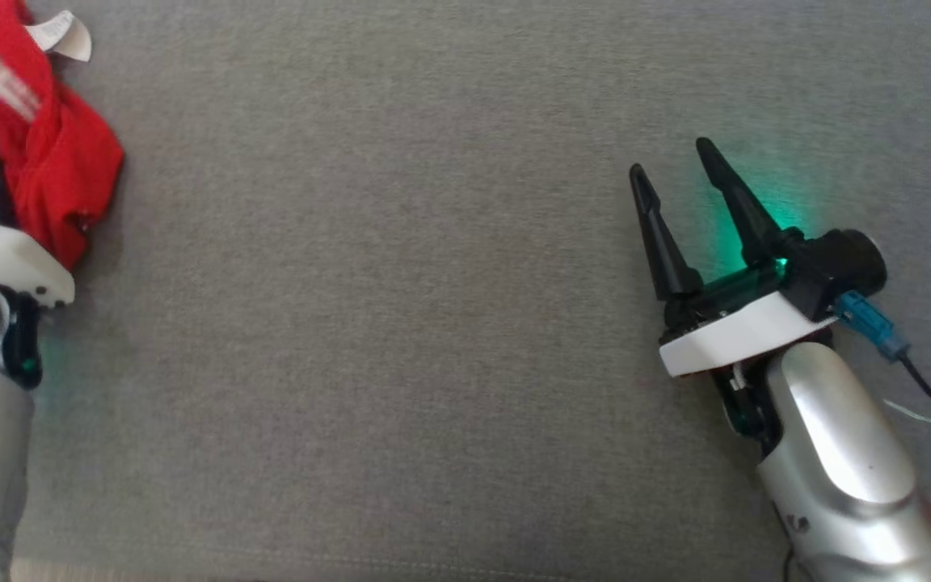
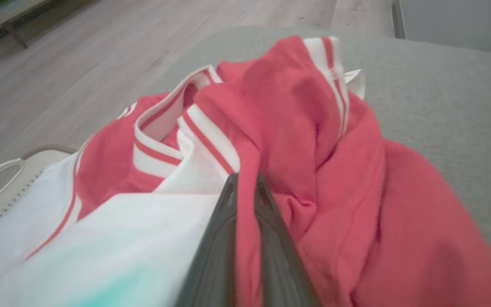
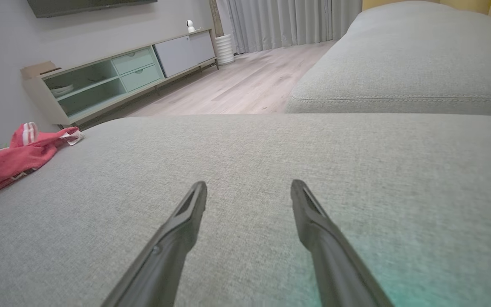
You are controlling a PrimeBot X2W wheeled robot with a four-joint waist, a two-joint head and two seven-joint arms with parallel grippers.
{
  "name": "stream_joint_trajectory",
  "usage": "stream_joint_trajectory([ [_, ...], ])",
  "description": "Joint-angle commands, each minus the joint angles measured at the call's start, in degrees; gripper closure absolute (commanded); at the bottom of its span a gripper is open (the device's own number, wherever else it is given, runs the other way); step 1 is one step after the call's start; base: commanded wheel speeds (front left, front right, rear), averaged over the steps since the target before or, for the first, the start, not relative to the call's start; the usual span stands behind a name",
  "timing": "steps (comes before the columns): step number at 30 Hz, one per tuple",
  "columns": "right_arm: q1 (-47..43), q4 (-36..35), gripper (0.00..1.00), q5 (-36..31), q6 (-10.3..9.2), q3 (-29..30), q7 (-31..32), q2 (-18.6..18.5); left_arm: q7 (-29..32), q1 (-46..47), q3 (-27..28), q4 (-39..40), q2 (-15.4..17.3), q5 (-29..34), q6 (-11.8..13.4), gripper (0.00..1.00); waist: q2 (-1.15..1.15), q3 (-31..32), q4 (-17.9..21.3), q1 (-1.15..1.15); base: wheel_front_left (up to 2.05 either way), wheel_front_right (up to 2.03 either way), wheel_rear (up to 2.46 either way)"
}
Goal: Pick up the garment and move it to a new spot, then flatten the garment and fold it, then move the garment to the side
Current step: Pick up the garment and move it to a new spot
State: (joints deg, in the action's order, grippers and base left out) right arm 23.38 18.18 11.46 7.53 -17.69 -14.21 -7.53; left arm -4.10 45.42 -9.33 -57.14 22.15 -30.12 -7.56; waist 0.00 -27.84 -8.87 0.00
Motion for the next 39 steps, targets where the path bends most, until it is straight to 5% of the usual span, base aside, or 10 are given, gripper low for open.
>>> stream_joint_trajectory([
  [1, -0.9, 0.0, 0.0, 0.4, -0.04, -1.0, -0.3, 1.0, -1.1, 1.5, 0.6, 2.3, 3.8, -0.4, 0.1, 1.0, 0.0, 0.8, 1.0, 0.0, 0.0, 0.0, 0.0],
  [13, -2.2, 2.8, 0.0, 3.1, -0.04, -1.1, -0.8, 4.1, -3.1, 7.0, -15.9, 18.3, 5.1, -3.3, 0.1, 1.0, 0.0, 6.7, 9.1, 0.0, 0.0, 0.0, 0.0],
  [24, -3.2, 2.2, 0.0, 6.2, -0.04, -2.6, -0.8, 4.6, -2.6, 7.1, -29.2, 28.0, -5.9, -5.5, 0.1, 1.0, 0.0, 8.6, 18.8, 0.0, 0.0, 0.0, 0.0],
  [33, -3.4, 2.9, 0.0, 7.3, -0.04, -3.3, -0.8, 4.6, -6.2, 4.3, -39.2, 21.8, -15.4, -9.6, 0.1, 1.0, 0.0, 9.3, 20.8, 0.0, 0.0, 0.0, 0.0],
  [34, -3.5, 2.9, 0.0, 7.3, -0.04, -3.0, -0.8, 4.6, -7.0, 3.7, -39.8, 20.8, -15.9, -9.8, 0.1, 0.79, 0.0, 9.4, 20.5, 0.0, 0.0, 0.0, 0.0],
  [35, -3.6, 3.0, 0.0, 7.3, -0.04, -2.7, -0.8, 4.6, -7.8, 3.0, -40.1, 19.8, -16.2, -10.0, 0.1, 0.16, 0.0, 9.6, 20.1, 0.0, 0.0, 0.0, 0.0],
  [36, -3.8, 3.1, 0.0, 7.3, -0.04, -2.4, -0.8, 4.6, -8.7, 2.4, -40.2, 18.7, -16.4, -9.9, 0.1, 0.0, 0.0, 9.8, 19.6, 0.0, 0.0, 0.0, 0.0],
  [39, -4.1, 3.4, 0.0, 7.2, -0.04, -1.9, -0.8, 4.6, -9.9, 1.0, -39.9, 16.9, -16.7, -9.6, 0.1, 0.0, 0.0, 10.3, 18.4, 0.0, 0.0, 0.0, 0.0],
])
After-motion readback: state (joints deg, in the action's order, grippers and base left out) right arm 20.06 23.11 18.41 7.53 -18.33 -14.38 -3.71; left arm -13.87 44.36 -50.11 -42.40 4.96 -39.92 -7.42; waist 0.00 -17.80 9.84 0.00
